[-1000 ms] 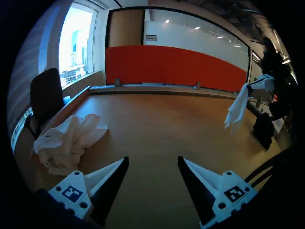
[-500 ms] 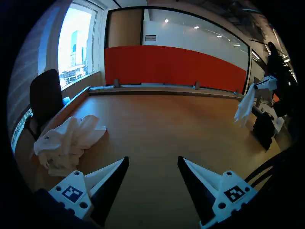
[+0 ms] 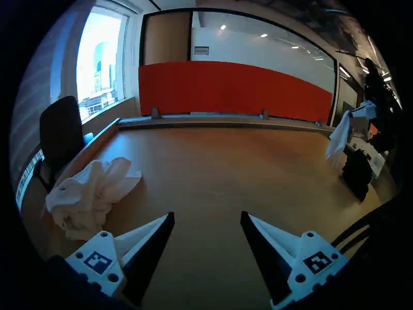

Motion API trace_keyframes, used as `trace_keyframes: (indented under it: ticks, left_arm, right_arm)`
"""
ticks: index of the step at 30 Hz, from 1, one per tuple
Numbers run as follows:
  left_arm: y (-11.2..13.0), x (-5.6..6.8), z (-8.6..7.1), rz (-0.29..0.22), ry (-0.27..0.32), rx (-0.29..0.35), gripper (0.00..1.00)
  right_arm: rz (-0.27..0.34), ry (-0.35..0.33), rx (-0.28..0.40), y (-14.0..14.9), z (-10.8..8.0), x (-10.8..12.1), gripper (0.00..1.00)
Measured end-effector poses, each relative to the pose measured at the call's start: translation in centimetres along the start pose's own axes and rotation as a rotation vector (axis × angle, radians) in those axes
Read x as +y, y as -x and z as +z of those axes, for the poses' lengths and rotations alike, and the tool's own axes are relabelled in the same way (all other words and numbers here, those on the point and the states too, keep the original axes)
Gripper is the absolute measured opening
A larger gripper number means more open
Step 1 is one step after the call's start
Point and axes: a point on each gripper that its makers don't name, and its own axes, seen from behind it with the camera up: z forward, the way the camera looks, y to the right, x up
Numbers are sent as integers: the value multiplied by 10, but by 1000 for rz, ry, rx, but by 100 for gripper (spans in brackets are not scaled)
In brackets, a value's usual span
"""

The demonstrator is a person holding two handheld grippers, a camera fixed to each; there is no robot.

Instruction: Fold towel

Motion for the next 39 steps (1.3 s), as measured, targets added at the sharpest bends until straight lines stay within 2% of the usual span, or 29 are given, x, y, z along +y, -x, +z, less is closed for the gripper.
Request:
trace_keyframes:
  ticks: [19, 39]
  left_arm:
    - [-2, 7, 2, 19, -5, -9, 95]
    - [-9, 14, 4, 34, -16, -15, 95]
  right_arm:
    - [23, 93, -18, 14, -32, 75, 5]
    - [52, 175, -47, 31, -55, 147, 5]
